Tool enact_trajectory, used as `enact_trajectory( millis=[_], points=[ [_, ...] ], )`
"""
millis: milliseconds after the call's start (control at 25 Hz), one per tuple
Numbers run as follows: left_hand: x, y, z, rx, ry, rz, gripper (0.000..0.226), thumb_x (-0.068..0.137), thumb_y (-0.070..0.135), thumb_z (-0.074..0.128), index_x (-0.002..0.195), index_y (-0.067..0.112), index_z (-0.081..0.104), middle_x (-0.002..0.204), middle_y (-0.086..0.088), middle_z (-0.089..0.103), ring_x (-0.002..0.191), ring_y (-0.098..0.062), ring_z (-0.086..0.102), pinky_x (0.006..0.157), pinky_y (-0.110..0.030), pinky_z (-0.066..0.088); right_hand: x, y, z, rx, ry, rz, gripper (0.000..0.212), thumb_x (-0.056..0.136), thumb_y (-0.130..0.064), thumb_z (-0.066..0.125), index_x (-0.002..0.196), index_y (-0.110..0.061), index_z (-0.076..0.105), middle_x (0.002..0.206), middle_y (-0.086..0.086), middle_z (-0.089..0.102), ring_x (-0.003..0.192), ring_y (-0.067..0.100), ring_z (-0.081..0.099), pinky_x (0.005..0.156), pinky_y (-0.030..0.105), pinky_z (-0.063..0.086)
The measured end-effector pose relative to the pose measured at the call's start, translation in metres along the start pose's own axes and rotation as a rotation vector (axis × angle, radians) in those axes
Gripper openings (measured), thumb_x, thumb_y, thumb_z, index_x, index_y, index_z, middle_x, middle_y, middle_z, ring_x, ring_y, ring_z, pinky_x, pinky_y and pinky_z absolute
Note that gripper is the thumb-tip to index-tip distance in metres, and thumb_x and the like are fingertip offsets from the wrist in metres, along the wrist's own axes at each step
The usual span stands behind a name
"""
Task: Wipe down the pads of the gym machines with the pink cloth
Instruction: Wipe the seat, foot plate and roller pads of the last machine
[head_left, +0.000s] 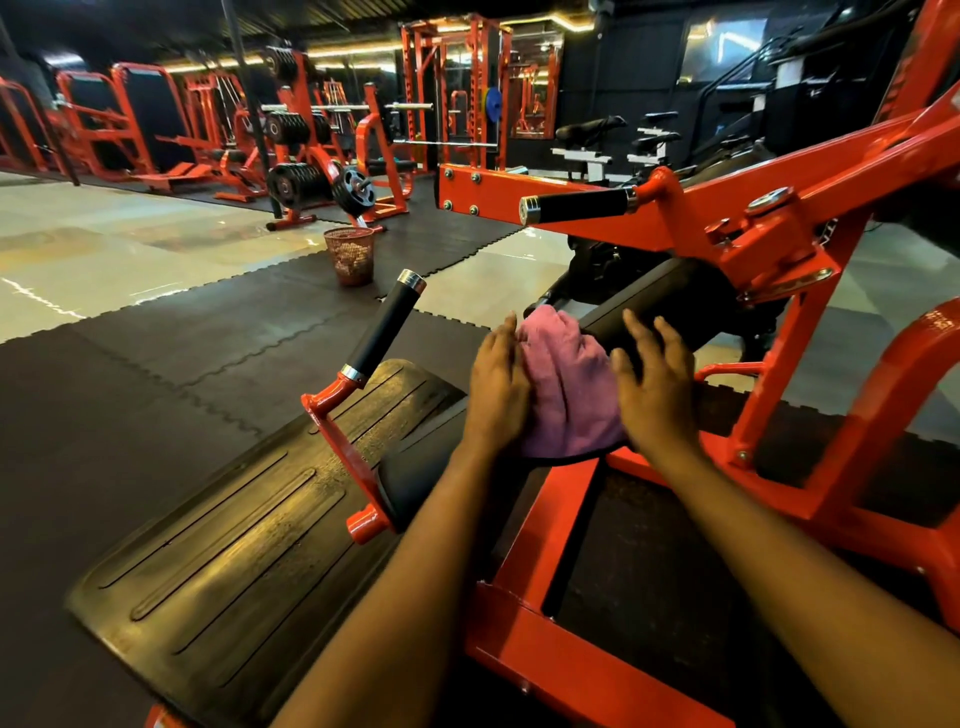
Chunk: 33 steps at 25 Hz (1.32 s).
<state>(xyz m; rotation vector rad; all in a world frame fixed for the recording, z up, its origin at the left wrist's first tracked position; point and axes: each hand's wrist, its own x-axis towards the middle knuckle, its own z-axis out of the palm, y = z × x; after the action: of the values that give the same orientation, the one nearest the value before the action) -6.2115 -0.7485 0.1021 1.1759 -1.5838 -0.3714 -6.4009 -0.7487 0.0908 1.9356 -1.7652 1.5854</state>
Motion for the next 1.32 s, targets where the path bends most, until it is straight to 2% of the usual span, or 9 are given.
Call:
enact_trajectory(
  millis=[160, 240, 360, 560, 680, 800, 960, 1160, 1320],
  points=[
    [-0.025, -0.055, -0.026, 0.202, -0.048, -0.142, 0.053, 0.089, 0.014, 0.044, 0.141, 0.013, 0.051, 0.138, -0.012, 0.056, 0.127, -0.028, 0.051, 0.108, -0.041, 0.041, -0.04, -0.07, 0.043, -0.281, -0.111, -0.263, 0.061, 0.094, -0.052, 0.046, 0.153, -0.049, 0.032, 0.167, 0.001, 0.019, 0.152, 0.032, 0.018, 0.118, 0.054, 0.017],
    [-0.034, -0.072, -0.041, 0.434, -0.051, -0.305, 0.034, 0.1, 0.024, 0.039, 0.117, 0.009, 0.064, 0.118, -0.017, 0.066, 0.108, -0.035, 0.059, 0.092, -0.047, 0.048, -0.034, -0.072, 0.05, -0.385, -0.135, -0.237, 0.061, 0.089, -0.046, 0.051, 0.149, -0.049, 0.037, 0.164, 0.001, 0.026, 0.147, 0.034, 0.025, 0.114, 0.057, 0.026],
    [-0.047, -0.073, -0.044, 0.574, -0.015, -0.29, 0.044, 0.104, 0.037, 0.029, 0.1, 0.01, 0.064, 0.098, -0.016, 0.069, 0.09, -0.034, 0.061, 0.081, -0.047, 0.049, 0.014, -0.041, 0.037, -0.458, -0.119, -0.204, 0.05, 0.086, -0.031, 0.059, 0.135, -0.041, 0.055, 0.157, 0.002, 0.035, 0.137, 0.035, 0.036, 0.104, 0.051, 0.036],
    [-0.076, -0.06, -0.029, 0.588, 0.164, -0.185, 0.04, 0.103, 0.035, 0.033, 0.116, 0.012, 0.063, 0.112, -0.008, 0.065, 0.104, -0.023, 0.056, 0.092, -0.039, 0.043, 0.13, 0.016, -0.01, -0.481, -0.071, 0.087, 0.051, 0.094, -0.024, 0.056, 0.142, -0.041, 0.05, 0.164, 0.002, 0.021, 0.144, 0.038, 0.024, 0.113, 0.058, 0.023],
    [-0.096, -0.054, -0.021, 0.596, 0.206, -0.165, 0.045, 0.101, 0.037, 0.038, 0.132, 0.009, 0.054, 0.131, -0.011, 0.058, 0.121, -0.027, 0.05, 0.104, -0.046, 0.041, 0.12, 0.006, -0.003, -0.465, -0.022, 0.169, 0.044, 0.092, -0.037, 0.044, 0.134, -0.036, 0.057, 0.154, 0.007, 0.035, 0.132, 0.041, 0.037, 0.108, 0.054, 0.035],
    [-0.111, -0.051, -0.016, 0.572, 0.207, -0.16, 0.046, 0.097, 0.036, 0.049, 0.135, 0.01, 0.05, 0.136, -0.011, 0.051, 0.127, -0.028, 0.044, 0.107, -0.048, 0.038, 0.039, -0.041, 0.03, -0.464, -0.124, -0.182, 0.04, 0.087, -0.027, 0.05, 0.123, -0.032, 0.067, 0.149, 0.008, 0.047, 0.123, 0.038, 0.047, 0.093, 0.047, 0.04],
    [-0.121, -0.054, -0.023, 0.537, 0.238, -0.078, 0.034, 0.089, 0.026, 0.054, 0.121, 0.016, 0.054, 0.125, -0.009, 0.054, 0.114, -0.025, 0.044, 0.091, -0.046, 0.04, -0.033, -0.075, 0.043, -0.494, -0.345, -0.597, 0.044, 0.087, -0.031, 0.047, 0.127, -0.039, 0.062, 0.15, 0.005, 0.045, 0.113, 0.033, 0.049, 0.084, 0.044, 0.042],
    [-0.105, -0.067, -0.048, 0.526, 0.233, -0.059, 0.022, 0.093, 0.023, 0.05, 0.112, 0.016, 0.06, 0.116, -0.006, 0.057, 0.107, -0.02, 0.046, 0.087, -0.029, 0.023, 0.089, -0.011, -0.01, -0.594, -0.149, -0.2, 0.045, 0.089, -0.023, 0.048, 0.129, -0.036, 0.062, 0.15, 0.002, 0.043, 0.128, 0.036, 0.041, 0.099, 0.052, 0.039],
    [-0.099, -0.079, -0.064, 0.355, 0.255, -0.213, 0.03, 0.096, 0.02, 0.045, 0.119, 0.01, 0.061, 0.121, -0.01, 0.062, 0.112, -0.021, 0.053, 0.096, -0.037, 0.044, 0.117, -0.007, -0.013, -0.61, -0.118, -0.002, 0.036, 0.094, -0.023, 0.052, 0.128, -0.03, 0.062, 0.152, 0.008, 0.039, 0.132, 0.039, 0.035, 0.104, 0.054, 0.032]
  ],
)
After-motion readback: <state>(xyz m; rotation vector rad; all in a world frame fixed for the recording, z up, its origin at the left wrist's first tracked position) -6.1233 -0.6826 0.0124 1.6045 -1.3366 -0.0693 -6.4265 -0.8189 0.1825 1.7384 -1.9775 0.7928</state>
